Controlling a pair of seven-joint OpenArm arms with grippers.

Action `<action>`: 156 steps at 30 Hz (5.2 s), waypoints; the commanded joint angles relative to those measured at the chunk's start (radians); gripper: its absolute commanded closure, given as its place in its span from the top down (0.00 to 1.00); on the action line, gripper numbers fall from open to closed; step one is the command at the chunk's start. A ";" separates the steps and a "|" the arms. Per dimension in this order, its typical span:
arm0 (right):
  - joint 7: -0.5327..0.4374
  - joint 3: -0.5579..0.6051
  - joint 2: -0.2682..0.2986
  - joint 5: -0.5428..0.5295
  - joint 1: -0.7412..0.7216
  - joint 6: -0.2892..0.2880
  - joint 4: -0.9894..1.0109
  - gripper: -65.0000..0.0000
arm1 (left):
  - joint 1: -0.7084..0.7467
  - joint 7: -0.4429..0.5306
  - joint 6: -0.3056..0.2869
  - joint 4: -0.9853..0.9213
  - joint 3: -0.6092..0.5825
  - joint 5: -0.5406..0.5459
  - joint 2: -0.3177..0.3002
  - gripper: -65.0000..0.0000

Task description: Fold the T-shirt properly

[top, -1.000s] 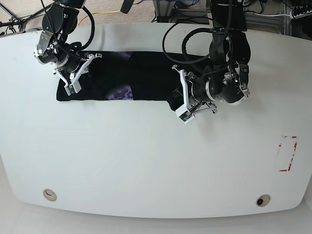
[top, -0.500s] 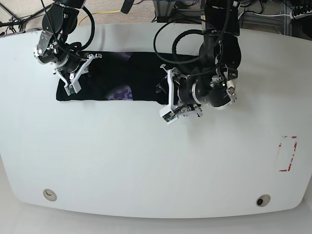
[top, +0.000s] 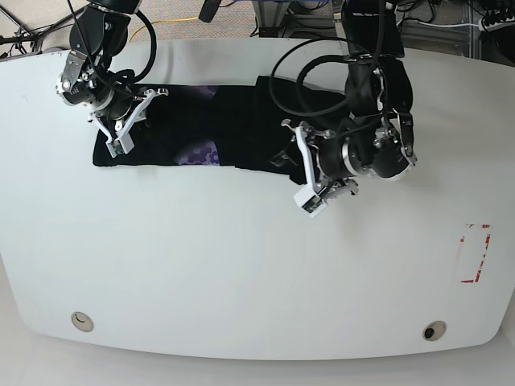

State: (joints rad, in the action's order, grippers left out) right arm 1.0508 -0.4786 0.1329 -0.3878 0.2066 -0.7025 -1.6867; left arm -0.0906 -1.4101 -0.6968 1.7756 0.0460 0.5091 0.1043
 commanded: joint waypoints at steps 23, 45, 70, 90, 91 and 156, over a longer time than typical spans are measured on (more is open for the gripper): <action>0.274 0.057 -0.019 -0.555 -0.014 0.004 -0.243 0.84 | 0.110 0.030 -0.001 0.016 0.314 0.018 -0.361 0.40; 0.151 0.492 -0.049 -0.343 -0.192 0.004 -0.005 0.62 | 0.163 0.033 -0.001 0.014 0.395 0.020 -0.424 0.40; 0.087 0.518 0.007 -0.276 -0.180 0.004 0.006 0.30 | 0.162 0.033 -0.001 0.014 0.395 0.018 -0.418 0.40; 0.087 0.536 -0.005 -0.268 -0.178 0.004 0.027 0.13 | 0.167 0.033 -0.001 0.014 0.395 0.018 -0.418 0.40; 0.084 0.555 -0.002 -0.268 -0.183 0.004 0.046 0.15 | 0.167 0.033 -0.001 0.014 0.395 0.018 -0.418 0.40; 0.069 0.085 0.110 -0.277 -0.106 0.004 -0.201 0.46 | 0.041 0.036 -0.001 0.039 0.005 0.015 -0.154 0.08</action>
State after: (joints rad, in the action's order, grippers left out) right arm 1.1366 -0.3599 0.2314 -0.6495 0.1135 -0.6968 -1.8706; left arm -0.0345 -1.3941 -0.6964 1.7988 0.0834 0.5106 -0.0483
